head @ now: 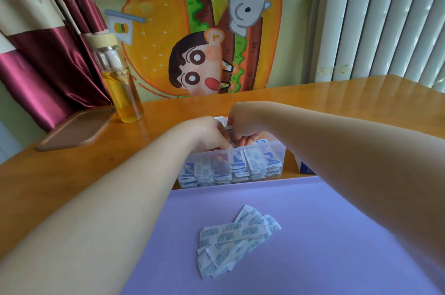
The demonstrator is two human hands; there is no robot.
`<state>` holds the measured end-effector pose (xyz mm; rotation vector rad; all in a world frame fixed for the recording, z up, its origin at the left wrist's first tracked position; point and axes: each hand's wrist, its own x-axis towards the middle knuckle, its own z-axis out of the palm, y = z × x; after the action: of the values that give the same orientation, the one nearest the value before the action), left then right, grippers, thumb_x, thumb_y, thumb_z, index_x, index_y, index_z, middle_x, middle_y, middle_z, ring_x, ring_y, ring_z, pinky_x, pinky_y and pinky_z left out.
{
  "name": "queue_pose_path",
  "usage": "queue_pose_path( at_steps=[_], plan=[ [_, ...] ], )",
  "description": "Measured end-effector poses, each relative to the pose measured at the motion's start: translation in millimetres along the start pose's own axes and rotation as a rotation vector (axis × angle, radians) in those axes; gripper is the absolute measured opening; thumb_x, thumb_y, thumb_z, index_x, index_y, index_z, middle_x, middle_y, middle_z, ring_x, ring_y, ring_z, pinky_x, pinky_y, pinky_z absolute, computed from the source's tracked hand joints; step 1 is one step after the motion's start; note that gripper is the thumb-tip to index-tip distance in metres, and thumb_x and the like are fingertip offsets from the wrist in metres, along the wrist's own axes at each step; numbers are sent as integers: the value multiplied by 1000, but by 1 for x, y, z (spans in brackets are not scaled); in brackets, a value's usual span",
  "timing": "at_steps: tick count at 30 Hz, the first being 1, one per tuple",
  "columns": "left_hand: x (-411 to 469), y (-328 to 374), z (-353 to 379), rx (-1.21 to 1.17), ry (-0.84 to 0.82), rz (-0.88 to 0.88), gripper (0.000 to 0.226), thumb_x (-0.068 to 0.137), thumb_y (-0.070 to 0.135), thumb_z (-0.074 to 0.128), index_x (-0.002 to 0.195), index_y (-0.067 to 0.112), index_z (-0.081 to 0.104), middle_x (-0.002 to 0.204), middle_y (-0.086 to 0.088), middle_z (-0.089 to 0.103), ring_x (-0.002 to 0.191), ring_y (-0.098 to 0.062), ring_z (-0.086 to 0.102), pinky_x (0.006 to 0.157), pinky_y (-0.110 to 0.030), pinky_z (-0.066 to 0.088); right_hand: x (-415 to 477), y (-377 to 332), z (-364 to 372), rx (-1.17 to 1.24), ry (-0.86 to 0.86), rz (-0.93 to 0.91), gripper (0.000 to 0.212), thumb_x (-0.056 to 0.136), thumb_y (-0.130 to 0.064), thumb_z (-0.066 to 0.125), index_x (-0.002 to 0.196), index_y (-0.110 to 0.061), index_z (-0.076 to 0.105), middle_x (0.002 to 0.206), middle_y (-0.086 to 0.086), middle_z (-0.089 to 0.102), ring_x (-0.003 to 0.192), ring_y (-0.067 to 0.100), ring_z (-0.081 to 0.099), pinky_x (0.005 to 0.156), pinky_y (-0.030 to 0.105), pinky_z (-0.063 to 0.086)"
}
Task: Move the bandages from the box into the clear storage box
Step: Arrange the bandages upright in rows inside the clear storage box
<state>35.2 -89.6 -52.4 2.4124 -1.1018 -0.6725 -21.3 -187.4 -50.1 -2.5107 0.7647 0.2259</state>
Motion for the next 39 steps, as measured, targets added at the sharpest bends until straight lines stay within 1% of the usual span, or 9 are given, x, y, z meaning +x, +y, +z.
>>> queue_pose_path(
  at_steps=[3, 8, 14, 18, 22, 28, 33, 36, 39],
  plan=[
    [6, -1, 6, 80, -32, 22, 18, 85, 13, 66, 102, 13, 64, 82, 6, 63, 55, 0, 60, 43, -10, 45, 4, 2, 3, -110, 12, -13, 25, 91, -5, 53, 114, 1, 61, 74, 7, 59, 63, 15, 55, 70, 23, 52],
    [7, 1, 9, 19, -50, -49, 32, 93, 21, 59, 122, 9, 56, 108, 5, 61, 87, -14, 55, 71, -14, 45, 1, 3, 5, -336, 75, -33, 23, 92, -15, 55, 109, -2, 64, 85, 5, 63, 74, 15, 59, 66, 17, 48],
    [18, -2, 6, 55, -190, -114, 18, 88, 23, 66, 103, 13, 68, 83, 0, 74, 75, -8, 70, 74, -23, 57, 5, 5, 4, -559, 157, -100, 19, 89, -30, 62, 91, -12, 59, 67, -3, 57, 68, 13, 57, 70, 23, 45],
    [13, 0, 5, -10, -175, -116, 15, 87, 19, 67, 99, 11, 67, 91, -8, 73, 87, -15, 70, 90, -32, 54, 8, 13, -2, -556, 288, -127, 33, 88, -24, 62, 118, -12, 61, 111, 3, 63, 101, 22, 60, 81, 28, 50],
    [3, 5, 2, 23, -118, -62, 16, 91, 12, 59, 104, 9, 68, 92, -8, 70, 79, -12, 67, 71, -21, 57, -1, 20, -4, -383, 466, -130, 22, 88, -10, 58, 108, -14, 66, 106, 4, 64, 91, 25, 62, 77, 32, 55],
    [-45, -1, -4, -56, 287, 227, 12, 95, 24, 54, 100, 21, 64, 83, 4, 68, 71, -4, 63, 56, -19, 52, -77, 24, 9, -89, 740, -394, 15, 86, -15, 55, 86, -17, 70, 79, -3, 67, 70, 14, 59, 67, 29, 52],
    [-102, -33, 17, -51, 90, 249, 4, 89, 24, 63, 88, 24, 67, 80, 8, 70, 76, -6, 68, 66, -20, 56, -125, 40, 50, -164, 213, -442, 17, 85, -28, 65, 102, -26, 68, 88, -15, 63, 74, -5, 55, 60, 5, 39],
    [-114, -43, 39, 268, -75, 168, 27, 84, 41, 66, 107, 26, 67, 103, 13, 67, 94, -7, 63, 82, -21, 50, -120, 40, 67, -234, -27, -407, 44, 85, -36, 65, 127, -28, 54, 122, -12, 54, 109, 5, 51, 80, 11, 36],
    [-119, -44, 56, 404, -85, 164, 37, 79, 52, 64, 109, 29, 66, 103, 6, 69, 95, -15, 62, 87, -37, 50, -112, 32, 68, -226, -95, -388, 45, 82, -36, 69, 125, -26, 57, 124, -8, 55, 110, 8, 50, 89, 20, 37]
  ],
)
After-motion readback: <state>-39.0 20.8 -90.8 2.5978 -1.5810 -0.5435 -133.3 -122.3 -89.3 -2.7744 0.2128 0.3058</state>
